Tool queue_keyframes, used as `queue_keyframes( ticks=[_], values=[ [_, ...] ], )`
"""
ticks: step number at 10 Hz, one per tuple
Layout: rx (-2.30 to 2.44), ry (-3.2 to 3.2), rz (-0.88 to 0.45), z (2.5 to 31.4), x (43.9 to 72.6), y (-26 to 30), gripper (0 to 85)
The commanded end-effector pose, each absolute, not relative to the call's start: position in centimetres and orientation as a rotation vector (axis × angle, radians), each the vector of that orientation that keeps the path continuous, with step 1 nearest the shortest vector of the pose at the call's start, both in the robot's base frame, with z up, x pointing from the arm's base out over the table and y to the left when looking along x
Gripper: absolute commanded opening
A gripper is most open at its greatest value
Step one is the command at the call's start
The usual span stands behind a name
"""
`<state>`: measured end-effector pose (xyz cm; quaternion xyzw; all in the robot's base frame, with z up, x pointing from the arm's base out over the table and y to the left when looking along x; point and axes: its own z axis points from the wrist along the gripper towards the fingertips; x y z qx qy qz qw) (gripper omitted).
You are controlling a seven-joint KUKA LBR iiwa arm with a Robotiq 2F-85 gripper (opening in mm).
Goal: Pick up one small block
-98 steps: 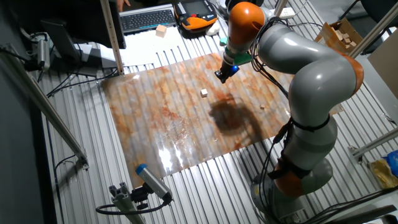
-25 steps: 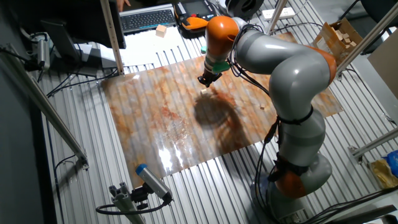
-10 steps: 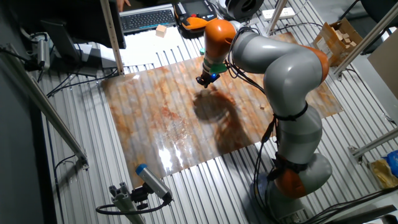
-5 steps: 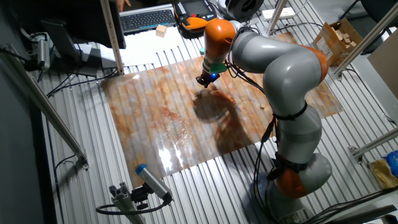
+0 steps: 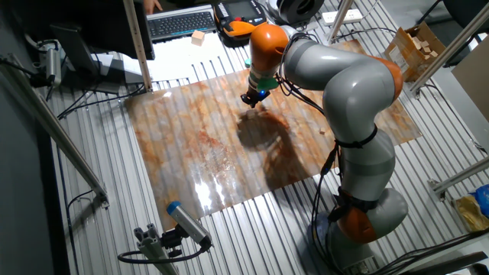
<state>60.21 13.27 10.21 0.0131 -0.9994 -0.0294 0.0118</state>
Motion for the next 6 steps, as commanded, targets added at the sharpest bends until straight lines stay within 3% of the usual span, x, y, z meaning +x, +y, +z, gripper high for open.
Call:
queue_keyframes(
  ticks=[1, 3, 6],
  values=[
    [0.043, -3.115, -0.088, 10.22, 60.21, 13.3, 0.0],
    [-0.02, -3.086, -0.072, 10.22, 60.21, 13.3, 0.0],
    [-0.111, -3.049, 0.056, 10.22, 60.21, 13.3, 0.0]
  ],
)
